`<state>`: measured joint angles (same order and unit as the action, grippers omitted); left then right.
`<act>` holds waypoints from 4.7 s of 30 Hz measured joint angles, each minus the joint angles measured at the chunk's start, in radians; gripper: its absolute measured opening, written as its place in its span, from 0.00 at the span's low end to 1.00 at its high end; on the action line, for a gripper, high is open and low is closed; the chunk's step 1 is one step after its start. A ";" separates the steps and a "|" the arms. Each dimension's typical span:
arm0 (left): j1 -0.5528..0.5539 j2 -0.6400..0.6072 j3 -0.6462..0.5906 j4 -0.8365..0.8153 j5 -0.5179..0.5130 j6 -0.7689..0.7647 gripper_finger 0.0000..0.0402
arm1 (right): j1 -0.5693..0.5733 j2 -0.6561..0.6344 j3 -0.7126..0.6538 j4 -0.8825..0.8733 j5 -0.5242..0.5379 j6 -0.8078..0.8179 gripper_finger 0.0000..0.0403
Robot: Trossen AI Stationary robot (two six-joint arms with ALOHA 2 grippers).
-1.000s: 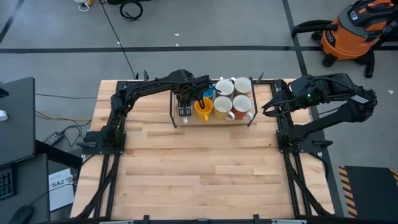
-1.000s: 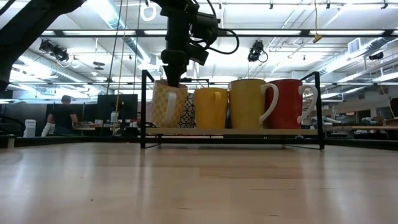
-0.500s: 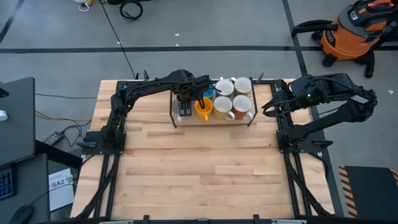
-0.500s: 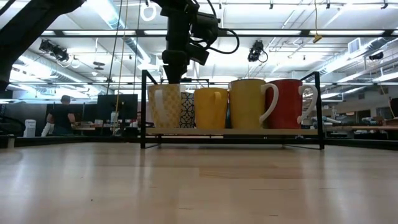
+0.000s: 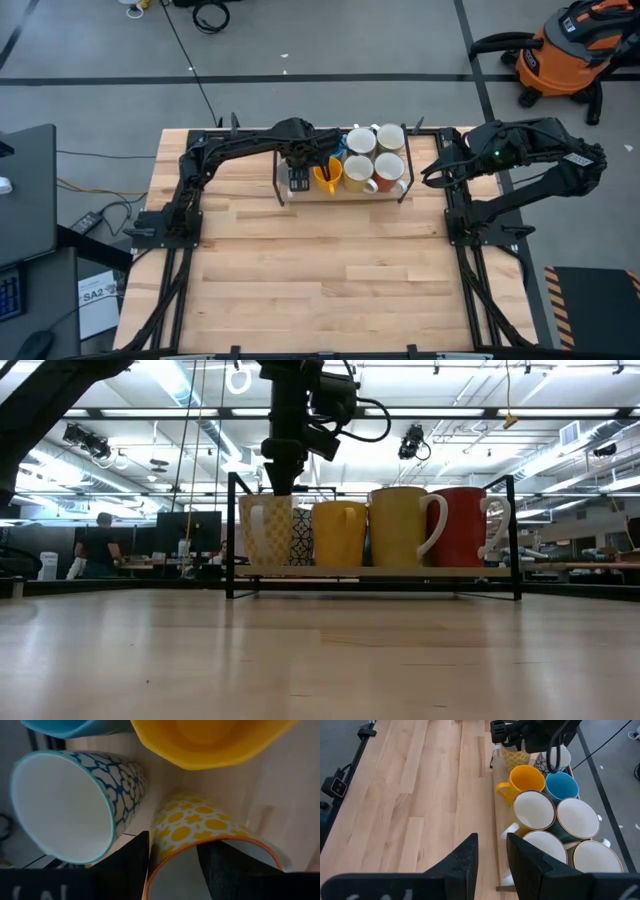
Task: Place coffee mugs
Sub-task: Put the orange cup on the shelf aligned with the blue cup, then return to Home Position
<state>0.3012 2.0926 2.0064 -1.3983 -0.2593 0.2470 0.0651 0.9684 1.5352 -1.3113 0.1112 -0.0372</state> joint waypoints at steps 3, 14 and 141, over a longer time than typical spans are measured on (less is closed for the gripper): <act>-0.009 0.000 0.000 0.000 -0.048 0.000 0.43 | 0.000 0.000 0.000 0.000 0.000 0.000 0.27; -0.011 0.001 0.012 0.005 -0.067 0.027 0.43 | 0.000 0.000 0.000 0.000 0.000 0.000 0.27; -0.099 -1.444 -1.685 1.643 0.702 -0.322 0.43 | -0.042 -0.963 -1.325 1.048 0.026 0.147 0.27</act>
<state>0.2021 0.6490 0.3212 0.2443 0.4430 -0.0747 0.0227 0.0055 0.2104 -0.2630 0.1371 0.1099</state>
